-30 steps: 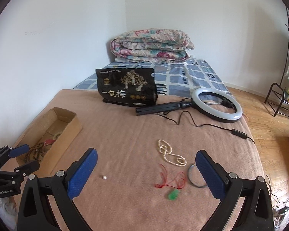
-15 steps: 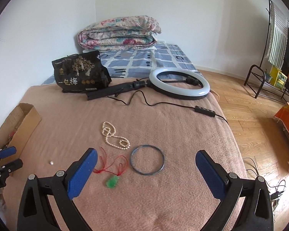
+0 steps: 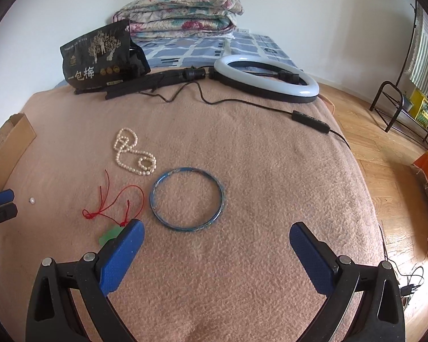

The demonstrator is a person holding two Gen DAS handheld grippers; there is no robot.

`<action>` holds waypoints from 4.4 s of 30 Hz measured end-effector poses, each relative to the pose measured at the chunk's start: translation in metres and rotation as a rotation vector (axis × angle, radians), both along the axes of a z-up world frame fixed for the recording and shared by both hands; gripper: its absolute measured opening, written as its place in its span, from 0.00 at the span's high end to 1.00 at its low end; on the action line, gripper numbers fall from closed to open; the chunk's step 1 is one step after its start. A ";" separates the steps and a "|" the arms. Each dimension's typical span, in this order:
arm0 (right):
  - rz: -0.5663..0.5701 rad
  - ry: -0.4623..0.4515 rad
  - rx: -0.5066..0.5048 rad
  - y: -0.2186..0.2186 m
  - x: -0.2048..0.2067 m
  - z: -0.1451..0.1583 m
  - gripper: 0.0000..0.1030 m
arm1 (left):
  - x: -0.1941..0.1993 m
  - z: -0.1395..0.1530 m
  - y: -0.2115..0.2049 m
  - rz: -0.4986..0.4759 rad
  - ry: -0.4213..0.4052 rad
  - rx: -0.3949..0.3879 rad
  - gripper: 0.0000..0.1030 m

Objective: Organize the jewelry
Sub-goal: 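Move both tools back toward the remaining pearl earring and jewelry, then grasp the pearl earring with the left tool while the right tool grasps the blue bangle, then carry the pearl earring and blue bangle over the cardboard box with both tools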

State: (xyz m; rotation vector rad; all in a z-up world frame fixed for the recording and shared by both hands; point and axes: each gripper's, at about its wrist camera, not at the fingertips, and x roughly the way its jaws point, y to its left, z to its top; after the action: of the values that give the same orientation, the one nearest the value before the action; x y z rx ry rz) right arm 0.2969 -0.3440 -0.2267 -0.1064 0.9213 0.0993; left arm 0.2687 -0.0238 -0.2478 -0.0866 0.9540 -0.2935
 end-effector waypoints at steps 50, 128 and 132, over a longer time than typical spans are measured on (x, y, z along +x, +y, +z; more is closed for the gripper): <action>0.046 0.063 0.021 0.014 0.035 -0.018 0.28 | 0.017 -0.012 -0.010 -0.032 -0.011 0.027 0.91; 0.498 -0.068 0.146 0.377 0.002 0.102 0.28 | -0.081 0.084 0.221 0.259 -0.205 0.045 0.92; 0.506 -0.055 0.156 0.388 0.010 0.094 0.28 | -0.080 0.083 0.222 0.258 -0.206 0.046 0.92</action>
State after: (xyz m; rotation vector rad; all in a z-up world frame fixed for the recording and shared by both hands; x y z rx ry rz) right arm 0.3066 0.0441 -0.1327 -0.1947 0.8124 0.6333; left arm 0.1891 0.1984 -0.1645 -0.1332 0.7351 -0.0401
